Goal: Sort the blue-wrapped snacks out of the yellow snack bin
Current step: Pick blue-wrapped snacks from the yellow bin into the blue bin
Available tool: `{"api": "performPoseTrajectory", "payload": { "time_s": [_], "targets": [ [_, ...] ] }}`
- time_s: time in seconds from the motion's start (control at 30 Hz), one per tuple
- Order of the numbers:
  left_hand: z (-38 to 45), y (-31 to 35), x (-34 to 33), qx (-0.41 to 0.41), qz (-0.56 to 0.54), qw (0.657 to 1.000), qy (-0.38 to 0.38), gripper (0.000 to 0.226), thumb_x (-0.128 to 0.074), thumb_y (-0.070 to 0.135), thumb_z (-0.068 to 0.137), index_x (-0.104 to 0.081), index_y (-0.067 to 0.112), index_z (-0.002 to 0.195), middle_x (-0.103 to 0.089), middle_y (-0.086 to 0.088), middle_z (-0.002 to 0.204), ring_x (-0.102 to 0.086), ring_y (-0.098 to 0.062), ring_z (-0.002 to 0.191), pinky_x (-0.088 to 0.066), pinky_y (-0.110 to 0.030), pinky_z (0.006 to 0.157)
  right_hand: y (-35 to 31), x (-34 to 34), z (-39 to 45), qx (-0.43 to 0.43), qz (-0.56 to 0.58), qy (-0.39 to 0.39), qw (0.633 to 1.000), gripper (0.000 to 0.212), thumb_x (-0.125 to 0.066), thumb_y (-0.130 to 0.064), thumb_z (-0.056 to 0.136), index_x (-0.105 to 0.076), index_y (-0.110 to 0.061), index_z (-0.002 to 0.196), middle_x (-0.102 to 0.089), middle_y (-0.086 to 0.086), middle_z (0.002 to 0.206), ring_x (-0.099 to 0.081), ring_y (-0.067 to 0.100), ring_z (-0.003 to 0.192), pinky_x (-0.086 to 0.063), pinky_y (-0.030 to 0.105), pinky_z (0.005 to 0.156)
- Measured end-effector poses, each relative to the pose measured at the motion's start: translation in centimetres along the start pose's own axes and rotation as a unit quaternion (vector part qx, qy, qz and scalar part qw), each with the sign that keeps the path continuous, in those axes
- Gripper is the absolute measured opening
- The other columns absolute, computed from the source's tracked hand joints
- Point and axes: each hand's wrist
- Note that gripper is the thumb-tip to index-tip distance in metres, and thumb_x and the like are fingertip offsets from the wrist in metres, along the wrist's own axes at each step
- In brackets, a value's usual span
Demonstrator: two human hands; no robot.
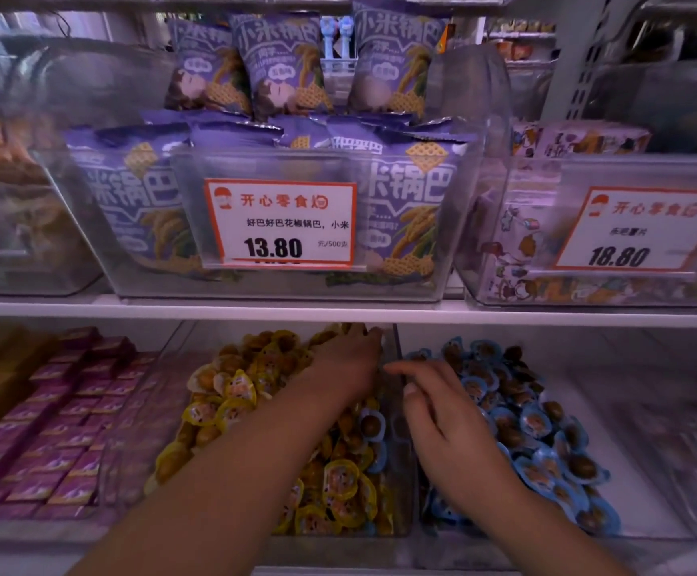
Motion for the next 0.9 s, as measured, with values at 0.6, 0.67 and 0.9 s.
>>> {"api": "performPoseTrajectory", "payload": {
  "time_s": [0.6, 0.67, 0.9],
  "targets": [
    [-19.3, 0.2, 6.7, 0.055, -0.706, 0.69, 0.147, 0.025, -0.071, 0.025, 0.085, -0.068, 0.02, 0.108, -0.058, 0.006, 0.068, -0.048, -0.011, 0.054, -0.035, -0.022, 0.046, -9.6, -0.4, -2.5, -0.269, 0.406, 0.068, 0.87, 0.023, -0.053, -0.026, 0.096, -0.075, -0.029, 0.095, -0.075, 0.0, 0.094, -0.071, 0.014, 0.078, -0.052, 0.035, 0.064],
    [-20.2, 0.4, 6.2, 0.031, -0.544, 0.8, 0.251, 0.029, -0.074, 0.027, 0.086, -0.065, 0.032, 0.113, -0.065, 0.015, 0.083, -0.061, -0.002, 0.069, -0.046, -0.013, 0.061, -11.5, -1.6, -3.0, -0.37, 0.579, -0.035, 0.726, 0.031, -0.054, -0.036, 0.091, -0.078, -0.017, 0.097, -0.075, 0.013, 0.093, -0.072, 0.024, 0.071, -0.055, 0.037, 0.062],
    [-20.4, -0.4, 4.4, -0.129, -0.269, 0.936, 0.186, 0.066, -0.055, 0.066, 0.081, -0.031, 0.054, 0.141, -0.04, 0.035, 0.14, -0.038, 0.004, 0.133, -0.03, -0.033, 0.112, -11.5, -2.5, -2.4, -0.382, 0.638, -0.001, 0.668, 0.04, -0.053, -0.032, 0.097, -0.067, -0.002, 0.12, -0.073, 0.017, 0.102, -0.07, 0.026, 0.082, -0.057, 0.032, 0.067]
  ]
}}
Point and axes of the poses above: each hand's wrist, its own z-axis towards the middle knuckle, its own x-axis out of the back of the hand, y = z × x
